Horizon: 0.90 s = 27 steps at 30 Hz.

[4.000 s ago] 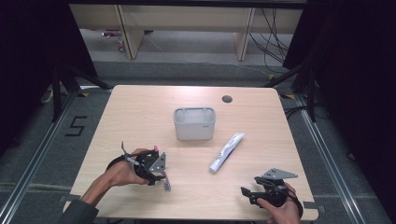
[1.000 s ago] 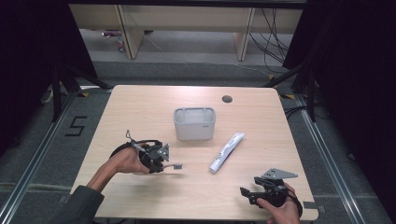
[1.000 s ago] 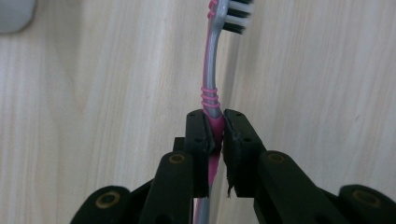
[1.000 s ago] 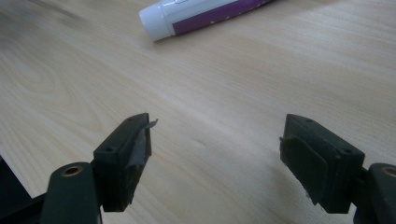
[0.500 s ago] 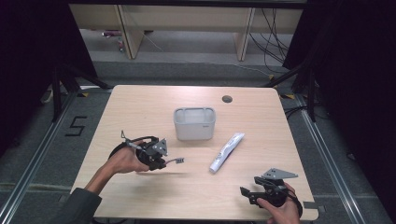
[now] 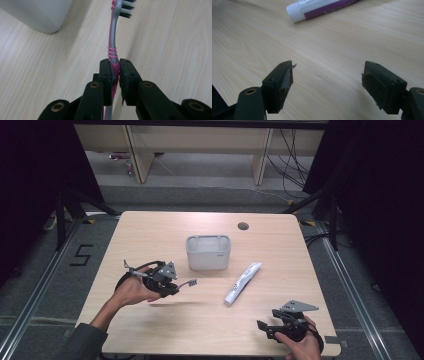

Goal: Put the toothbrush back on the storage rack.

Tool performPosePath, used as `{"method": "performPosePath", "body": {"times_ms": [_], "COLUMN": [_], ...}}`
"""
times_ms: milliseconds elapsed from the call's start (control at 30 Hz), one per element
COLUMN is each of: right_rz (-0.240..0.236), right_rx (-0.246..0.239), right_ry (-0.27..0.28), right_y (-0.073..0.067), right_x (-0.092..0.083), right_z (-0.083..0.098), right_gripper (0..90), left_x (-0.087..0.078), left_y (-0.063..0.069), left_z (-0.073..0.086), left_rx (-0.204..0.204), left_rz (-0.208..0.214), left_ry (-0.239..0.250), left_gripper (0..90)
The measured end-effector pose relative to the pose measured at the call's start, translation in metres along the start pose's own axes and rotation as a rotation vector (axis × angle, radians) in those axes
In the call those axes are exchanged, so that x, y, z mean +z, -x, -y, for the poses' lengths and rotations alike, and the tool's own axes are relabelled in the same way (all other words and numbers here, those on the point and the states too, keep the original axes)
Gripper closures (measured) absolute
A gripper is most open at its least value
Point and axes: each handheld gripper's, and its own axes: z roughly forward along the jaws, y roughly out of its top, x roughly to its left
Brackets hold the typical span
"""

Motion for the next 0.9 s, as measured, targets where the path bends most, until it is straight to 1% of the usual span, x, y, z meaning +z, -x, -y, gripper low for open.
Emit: {"method": "performPosePath", "body": {"times_ms": [100, 133, 167, 200, 233, 267, 300, 333, 367, 400, 433, 467, 500, 533, 567, 600, 667, 700, 733, 767, 833, 867, 900], "right_rz": [0.002, -0.006, -0.006, 0.004, 0.003, 0.006, 0.009, -0.003, -0.003, 0.003, 0.0, 0.002, 0.002, 0.006, 0.005, 0.003, 0.002, 0.003, 0.003, 0.018, 0.013, 0.013, 0.008], "right_rx": [0.0, 0.02, 0.02, -0.001, 0.005, -0.003, -0.012, 0.013, 0.013, -0.001, 0.006, -0.011, -0.011, -0.018, -0.016, -0.011, -0.012, -0.007, -0.007, -0.022, -0.02, -0.02, -0.01], "right_ry": [0.0, -0.009, -0.009, 0.0, -0.004, -0.003, 0.001, -0.003, -0.003, 0.001, -0.003, 0.003, 0.003, 0.007, 0.007, 0.005, 0.015, 0.004, 0.004, 0.01, 0.018, 0.018, 0.012], "right_y": [0.0, -0.001, -0.001, 0.0, 0.0, 0.001, 0.001, 0.0, 0.0, 0.001, 0.001, 0.003, 0.003, 0.003, 0.003, 0.003, 0.003, 0.003, 0.003, 0.004, 0.004, 0.004, 0.003], "right_x": [0.0, -0.001, -0.001, -0.001, 0.0, 0.0, 0.0, 0.0, 0.0, 0.0, 0.0, 0.0, 0.0, 0.0, 0.0, 0.0, 0.001, 0.0, 0.0, -0.001, 0.0, 0.0, -0.001], "right_z": [0.0, 0.0, 0.0, 0.0, 0.0, 0.0, 0.0, 0.0, 0.0, 0.0, 0.0, 0.0, 0.0, 0.0, 0.0, 0.0, 0.0, 0.0, 0.0, 0.0, 0.0, 0.0, 0.0], "right_gripper": [25.1, 25.1, 25.1, 25.0, 25.1, 25.1, 25.1, 25.1, 25.1, 25.0, 25.1, 25.1, 25.1, 25.1, 25.1, 25.1, 25.0, 25.0, 25.0, 25.0, 25.1, 25.1, 25.0], "left_x": [-0.005, -0.007, -0.008, -0.009, -0.01, -0.011, -0.011, -0.011, -0.013, -0.013, -0.015, -0.015, -0.015, -0.016, -0.016, -0.017, -0.019, -0.02, -0.02, -0.022, -0.022, -0.023, -0.023], "left_y": [-0.003, -0.004, -0.004, -0.004, -0.004, -0.005, -0.004, -0.005, -0.006, -0.006, -0.008, -0.008, -0.008, -0.009, -0.009, -0.01, -0.011, -0.012, -0.012, -0.014, -0.014, -0.015, -0.015], "left_z": [-0.001, -0.002, -0.002, -0.003, -0.003, -0.003, -0.004, -0.004, -0.004, -0.004, -0.004, -0.004, -0.004, -0.004, -0.004, -0.004, -0.004, -0.005, -0.005, -0.005, -0.005, -0.005, -0.005], "left_rx": [-0.025, -0.025, -0.028, -0.032, -0.035, -0.037, -0.053, -0.06, -0.055, -0.078, -0.087, -0.096, -0.096, -0.105, -0.116, -0.117, -0.14, -0.147, -0.147, -0.161, -0.166, -0.169, -0.185], "left_rz": [-0.011, -0.014, -0.014, -0.019, -0.024, -0.024, -0.029, -0.035, -0.038, -0.043, -0.048, -0.062, -0.062, -0.062, -0.065, -0.072, -0.08, -0.09, -0.09, -0.106, -0.105, -0.108, -0.114], "left_ry": [0.023, 0.027, 0.039, 0.043, 0.051, 0.053, 0.07, 0.081, 0.079, 0.099, 0.116, 0.127, 0.127, 0.136, 0.151, 0.16, 0.185, 0.205, 0.205, 0.223, 0.228, 0.242, 0.253], "left_gripper": [80.2, 80.2, 80.2, 80.2, 80.2, 80.2, 80.2, 80.2, 80.2, 80.2, 80.2, 80.2, 80.2, 80.2, 80.2, 80.2, 80.2, 80.2, 80.2, 80.2, 80.2, 80.2, 80.2]}}
